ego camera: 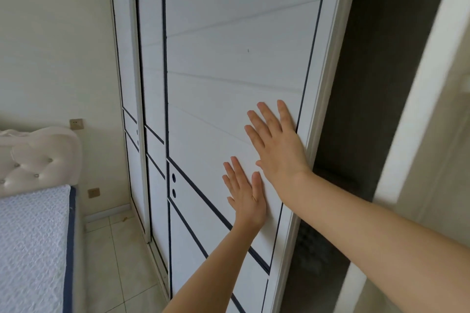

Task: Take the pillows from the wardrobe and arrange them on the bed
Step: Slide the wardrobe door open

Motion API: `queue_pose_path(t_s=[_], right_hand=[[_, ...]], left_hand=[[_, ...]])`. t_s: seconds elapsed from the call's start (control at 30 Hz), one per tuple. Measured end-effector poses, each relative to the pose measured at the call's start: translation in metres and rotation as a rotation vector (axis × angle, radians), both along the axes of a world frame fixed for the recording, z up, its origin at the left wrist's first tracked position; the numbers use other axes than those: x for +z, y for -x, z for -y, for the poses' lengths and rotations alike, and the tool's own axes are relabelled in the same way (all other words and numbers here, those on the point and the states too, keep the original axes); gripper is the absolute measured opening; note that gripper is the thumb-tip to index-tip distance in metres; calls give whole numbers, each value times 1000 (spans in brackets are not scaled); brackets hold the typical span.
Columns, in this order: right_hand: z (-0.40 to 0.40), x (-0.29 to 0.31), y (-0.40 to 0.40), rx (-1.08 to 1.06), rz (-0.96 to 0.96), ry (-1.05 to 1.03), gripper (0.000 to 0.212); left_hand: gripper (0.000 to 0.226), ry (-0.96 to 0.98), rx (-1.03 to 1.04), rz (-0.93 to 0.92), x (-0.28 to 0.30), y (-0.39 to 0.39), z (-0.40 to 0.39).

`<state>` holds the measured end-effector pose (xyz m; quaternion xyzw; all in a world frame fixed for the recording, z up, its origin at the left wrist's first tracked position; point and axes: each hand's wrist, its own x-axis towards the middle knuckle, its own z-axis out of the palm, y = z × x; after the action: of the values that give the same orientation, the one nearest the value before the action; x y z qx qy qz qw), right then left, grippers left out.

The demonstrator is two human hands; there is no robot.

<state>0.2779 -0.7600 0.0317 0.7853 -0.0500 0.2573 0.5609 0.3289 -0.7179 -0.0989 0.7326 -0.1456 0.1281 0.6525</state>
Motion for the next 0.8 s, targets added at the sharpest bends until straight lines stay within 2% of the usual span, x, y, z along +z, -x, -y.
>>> queue_pose_path(t_s=[0.2,0.53,0.8], right_hand=[[-20,0,-57,41,-9,-16,89],[-57,7,-148,148,-77,-58,73],[-79,3,-209,148,-61,-38,77]], left_hand=[[64,-5,-2,16,-5,-61,-23],[66,-6,-28,-52,0,-150,-60],[67,52,-39,-101,4,-199,-77]])
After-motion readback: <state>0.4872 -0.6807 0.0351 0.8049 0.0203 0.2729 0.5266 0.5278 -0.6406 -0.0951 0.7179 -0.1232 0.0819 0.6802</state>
